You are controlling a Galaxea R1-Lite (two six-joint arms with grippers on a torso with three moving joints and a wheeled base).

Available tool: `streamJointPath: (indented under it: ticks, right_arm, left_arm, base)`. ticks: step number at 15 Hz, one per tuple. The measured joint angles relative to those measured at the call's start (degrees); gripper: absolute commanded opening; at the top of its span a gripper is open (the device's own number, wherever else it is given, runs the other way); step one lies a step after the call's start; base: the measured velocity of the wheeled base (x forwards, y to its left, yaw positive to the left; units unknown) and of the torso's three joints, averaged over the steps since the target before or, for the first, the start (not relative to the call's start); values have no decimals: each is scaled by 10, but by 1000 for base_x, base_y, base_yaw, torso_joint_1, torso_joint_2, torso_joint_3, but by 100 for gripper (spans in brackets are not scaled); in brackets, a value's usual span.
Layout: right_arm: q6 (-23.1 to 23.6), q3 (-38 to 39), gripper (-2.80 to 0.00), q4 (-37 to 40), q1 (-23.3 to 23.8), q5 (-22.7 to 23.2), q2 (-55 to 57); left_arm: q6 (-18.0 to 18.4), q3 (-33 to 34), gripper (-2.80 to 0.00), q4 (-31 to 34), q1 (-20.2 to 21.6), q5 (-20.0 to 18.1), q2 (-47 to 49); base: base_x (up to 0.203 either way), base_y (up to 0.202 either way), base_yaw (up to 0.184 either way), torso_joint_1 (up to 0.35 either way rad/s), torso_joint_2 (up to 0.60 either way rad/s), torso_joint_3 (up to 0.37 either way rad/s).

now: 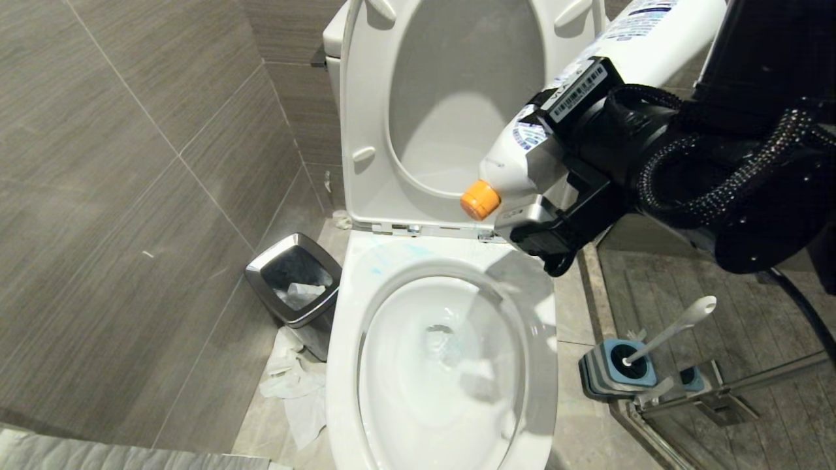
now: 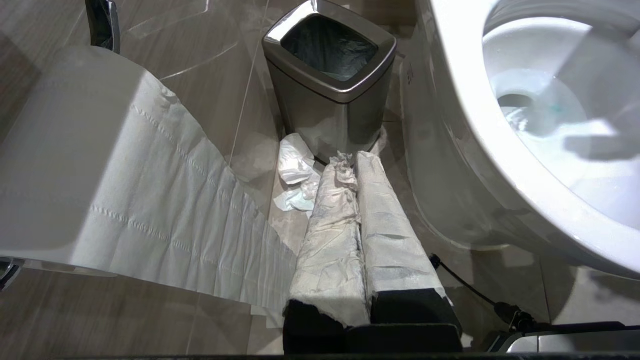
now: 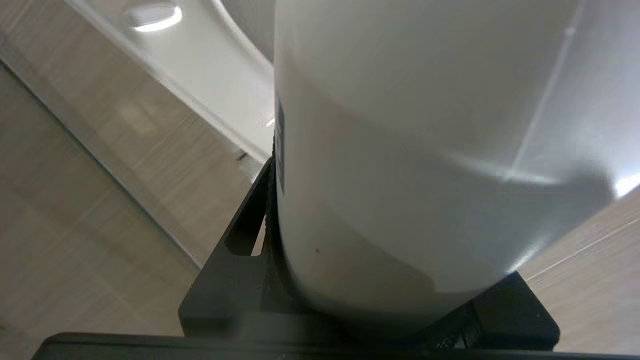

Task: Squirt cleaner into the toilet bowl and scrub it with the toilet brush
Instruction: Pour in the cleaning agent

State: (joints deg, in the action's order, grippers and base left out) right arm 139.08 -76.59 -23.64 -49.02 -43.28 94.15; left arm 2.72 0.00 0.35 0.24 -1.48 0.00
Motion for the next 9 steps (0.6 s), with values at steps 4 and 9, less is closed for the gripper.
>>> streamJointPath:
  ticks: [4,9]
  right_arm:
    - [1,-1,-280,-3,-5,-2,8]
    - [-6,-1,-280,-4,-5,-5,11]
  left_arm:
    - [0,0,-280,0,0,0,0]
    - [0,0,-280,0,0,0,0]
  base:
    - [0,0,0,0,0,0]
    - [0,0,0,0,0,0]
